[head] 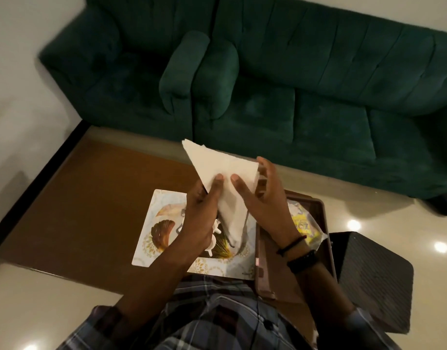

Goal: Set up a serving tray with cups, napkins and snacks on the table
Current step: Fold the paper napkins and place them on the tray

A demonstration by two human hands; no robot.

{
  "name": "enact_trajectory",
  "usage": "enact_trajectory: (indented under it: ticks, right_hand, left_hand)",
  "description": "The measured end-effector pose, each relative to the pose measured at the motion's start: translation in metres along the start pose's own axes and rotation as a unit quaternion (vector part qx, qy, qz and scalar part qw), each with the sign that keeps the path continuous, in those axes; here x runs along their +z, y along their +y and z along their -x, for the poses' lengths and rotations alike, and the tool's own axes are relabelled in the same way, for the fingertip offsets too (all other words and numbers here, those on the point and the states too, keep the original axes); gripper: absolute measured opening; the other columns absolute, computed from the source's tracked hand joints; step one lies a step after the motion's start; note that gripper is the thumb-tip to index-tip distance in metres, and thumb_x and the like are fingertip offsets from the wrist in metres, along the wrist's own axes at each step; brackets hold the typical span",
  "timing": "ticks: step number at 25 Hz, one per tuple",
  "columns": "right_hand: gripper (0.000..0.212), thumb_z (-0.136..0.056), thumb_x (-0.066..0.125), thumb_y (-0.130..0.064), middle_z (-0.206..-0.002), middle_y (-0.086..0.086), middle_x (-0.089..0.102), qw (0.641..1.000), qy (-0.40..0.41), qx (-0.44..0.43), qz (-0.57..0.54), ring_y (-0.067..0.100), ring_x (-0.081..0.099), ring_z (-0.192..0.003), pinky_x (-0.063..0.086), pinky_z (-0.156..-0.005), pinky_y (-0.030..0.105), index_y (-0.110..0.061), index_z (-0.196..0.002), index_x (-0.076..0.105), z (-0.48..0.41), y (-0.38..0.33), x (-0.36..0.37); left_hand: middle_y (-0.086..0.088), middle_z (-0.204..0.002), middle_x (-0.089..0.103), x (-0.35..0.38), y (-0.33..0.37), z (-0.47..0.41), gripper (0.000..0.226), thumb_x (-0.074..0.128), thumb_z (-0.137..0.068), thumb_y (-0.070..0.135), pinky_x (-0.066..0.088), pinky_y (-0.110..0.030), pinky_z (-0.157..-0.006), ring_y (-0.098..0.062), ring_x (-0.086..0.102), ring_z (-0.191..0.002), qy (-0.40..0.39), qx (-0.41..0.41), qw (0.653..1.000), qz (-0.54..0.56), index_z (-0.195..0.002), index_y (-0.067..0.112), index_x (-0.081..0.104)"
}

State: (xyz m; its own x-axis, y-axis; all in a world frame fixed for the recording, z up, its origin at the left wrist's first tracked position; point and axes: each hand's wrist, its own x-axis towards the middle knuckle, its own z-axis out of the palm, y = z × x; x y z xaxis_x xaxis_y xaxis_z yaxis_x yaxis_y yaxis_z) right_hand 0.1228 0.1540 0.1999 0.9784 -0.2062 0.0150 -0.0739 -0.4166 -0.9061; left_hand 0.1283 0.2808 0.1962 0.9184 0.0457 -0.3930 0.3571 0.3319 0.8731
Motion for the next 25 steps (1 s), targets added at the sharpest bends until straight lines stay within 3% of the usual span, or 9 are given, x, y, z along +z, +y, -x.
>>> enact_trajectory:
  ticks: [2,3,5,8,12,14,18,21,25]
  right_hand:
    - [0.036,-0.090,0.064,-0.030,-0.112,0.009,0.071,0.976,-0.058,0.113,-0.174,0.024,0.070,-0.100,0.056,-0.089,0.049,-0.006,-0.116,0.061,-0.011,0.002,-0.005]
    - [0.029,-0.091,0.063,-0.025,-0.106,0.012,0.073,0.969,-0.068,0.134,-0.198,0.026,0.071,-0.096,0.057,-0.087,0.051,-0.003,-0.110,0.065,-0.014,0.003,-0.008]
    - [0.025,-0.089,0.065,-0.021,-0.101,0.015,0.074,0.966,-0.085,0.143,-0.196,0.028,0.072,-0.092,0.058,-0.084,0.047,0.000,-0.103,0.066,-0.014,0.008,-0.014]
    - [0.025,-0.087,0.068,-0.019,-0.096,0.015,0.075,0.968,-0.127,0.133,-0.171,0.024,0.073,-0.086,0.059,-0.073,0.036,0.001,-0.101,0.066,-0.009,0.012,-0.018]
    - [0.026,-0.087,0.067,-0.017,-0.102,0.013,0.073,0.960,-0.163,0.132,-0.184,0.027,0.071,-0.091,0.060,-0.078,0.039,-0.004,-0.110,0.064,-0.001,0.012,-0.014]
    - [0.022,-0.090,0.063,-0.015,-0.108,0.013,0.069,0.950,-0.119,0.148,-0.246,0.025,0.068,-0.094,0.058,-0.079,0.040,-0.010,-0.112,0.060,-0.002,0.012,-0.011]
    - [0.018,-0.096,0.054,-0.016,-0.115,0.014,0.061,0.946,-0.005,0.131,-0.295,0.022,0.059,-0.097,0.054,-0.076,0.038,-0.015,-0.115,0.055,-0.010,0.009,-0.006]
    - [0.021,-0.096,0.054,-0.019,-0.121,0.012,0.057,0.966,0.044,0.098,-0.237,0.020,0.059,-0.100,0.058,-0.079,0.039,-0.019,-0.118,0.051,-0.009,0.005,0.007]
    - [0.033,-0.089,0.062,-0.027,-0.123,0.008,0.060,0.972,0.083,0.067,-0.211,0.028,0.061,-0.111,0.056,-0.087,0.043,-0.018,-0.120,0.055,-0.012,0.007,-0.002]
  left_hand:
    - [0.013,-0.099,0.069,0.002,-0.001,0.000,0.008,0.056,-0.093,0.027,0.057,-0.027,-0.075,-0.009,0.067,-0.091,-0.026,0.015,0.998,-0.047,-0.095,0.035,0.059]
    - [0.012,-0.100,0.067,0.003,0.000,-0.001,0.005,0.056,-0.092,0.031,0.055,-0.024,-0.072,-0.009,0.065,-0.090,-0.024,0.014,0.996,-0.083,-0.094,0.035,0.057]
    - [0.005,-0.105,0.064,0.002,0.004,-0.005,0.012,0.056,-0.092,0.038,0.055,-0.027,-0.073,-0.012,0.064,-0.089,-0.007,0.014,0.988,-0.152,-0.101,0.032,0.051]
    - [-0.001,-0.115,0.063,-0.002,0.009,-0.019,0.027,0.056,-0.091,0.040,0.057,-0.037,-0.084,-0.017,0.064,-0.098,0.010,0.052,0.987,-0.150,-0.115,0.029,0.045]
    - [0.004,-0.105,0.067,-0.004,0.028,-0.037,0.032,0.053,-0.094,0.034,0.055,-0.037,-0.088,-0.021,0.063,-0.102,0.031,0.096,0.986,-0.129,-0.124,0.027,0.043]
    - [-0.003,-0.115,0.062,-0.004,0.025,-0.037,0.036,0.054,-0.090,0.047,0.055,-0.044,-0.090,-0.025,0.062,-0.105,0.016,0.017,0.993,-0.112,-0.120,0.028,0.044]
    - [-0.007,-0.119,0.061,-0.002,0.002,-0.020,0.081,0.051,-0.064,0.083,0.057,-0.045,-0.085,-0.024,0.065,-0.101,-0.073,-0.163,0.975,-0.135,-0.123,0.028,0.053]
    - [-0.009,-0.088,0.064,0.009,-0.007,-0.011,0.040,0.048,-0.093,0.051,0.056,-0.025,-0.053,-0.011,0.067,-0.061,-0.060,-0.114,0.985,-0.111,-0.111,0.016,0.055]
    - [-0.009,-0.098,0.062,0.001,-0.009,-0.013,0.016,0.051,-0.095,0.036,0.053,-0.028,-0.057,-0.016,0.060,-0.076,-0.077,-0.048,0.991,-0.102,-0.101,0.023,0.059]
